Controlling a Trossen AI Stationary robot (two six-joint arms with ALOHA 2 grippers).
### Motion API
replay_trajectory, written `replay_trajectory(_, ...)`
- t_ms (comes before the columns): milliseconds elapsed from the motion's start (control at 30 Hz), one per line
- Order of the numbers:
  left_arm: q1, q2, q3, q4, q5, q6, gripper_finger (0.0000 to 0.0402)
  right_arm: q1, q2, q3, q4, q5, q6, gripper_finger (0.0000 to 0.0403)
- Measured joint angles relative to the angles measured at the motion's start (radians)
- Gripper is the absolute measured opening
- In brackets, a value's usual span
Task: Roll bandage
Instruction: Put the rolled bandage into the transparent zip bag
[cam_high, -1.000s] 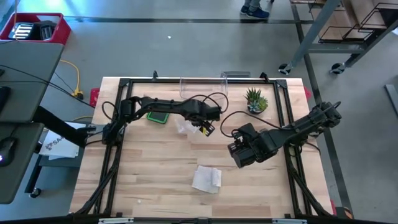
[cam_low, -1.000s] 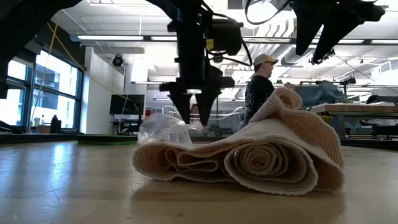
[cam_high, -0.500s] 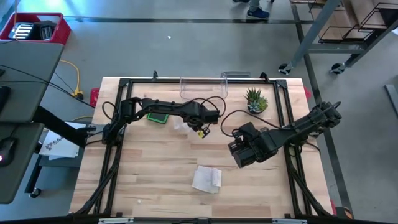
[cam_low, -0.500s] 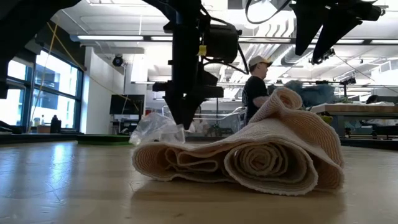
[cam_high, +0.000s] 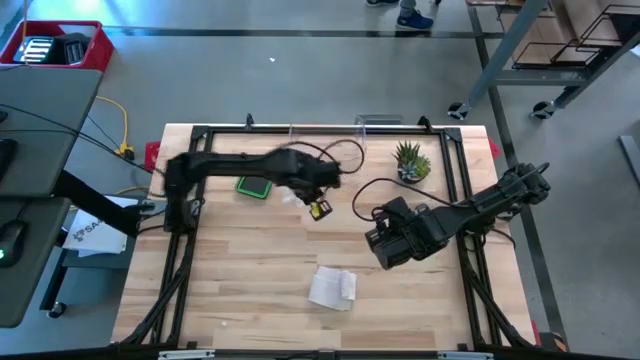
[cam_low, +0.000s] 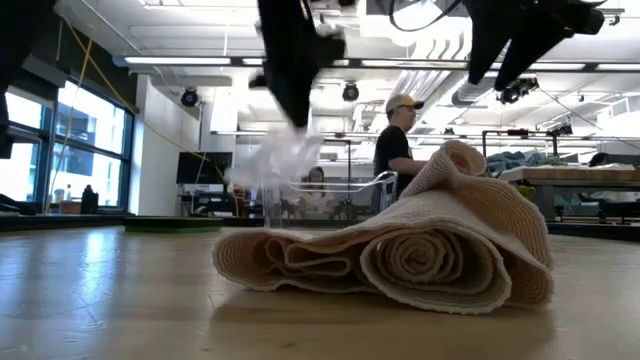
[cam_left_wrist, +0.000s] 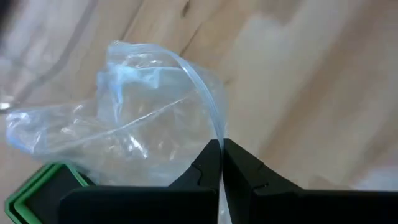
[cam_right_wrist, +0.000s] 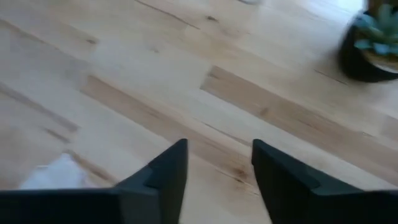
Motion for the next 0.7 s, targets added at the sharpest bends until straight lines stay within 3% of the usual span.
replay_trajectory(67, -0.020, -0.081, 0.000, 0.007, -0.006, 0.006, 0.0001, 0.000, -0.009, 0.000, 0.056, 0.019, -0.029, 0.0142)
replay_trajectory(200, -0.053, -0.208, 0.001, 0.037, 0.003, 0.019, 0.0001, -0.006, -0.014, 0.000, 0.253, 0.068, -0.174, 0.0023)
replay_trajectory(433, -0.127, -0.297, 0.001, 0.150, 0.151, 0.044, 0.0001, -0.039, -0.024, 0.000, 0.734, 0.091, -0.556, 0.0002)
replay_trajectory(700, -0.204, -0.304, -0.001, 0.275, 0.286, -0.007, 0.0000, -0.054, -0.092, 0.000, 0.907, 0.045, -0.789, 0.0000)
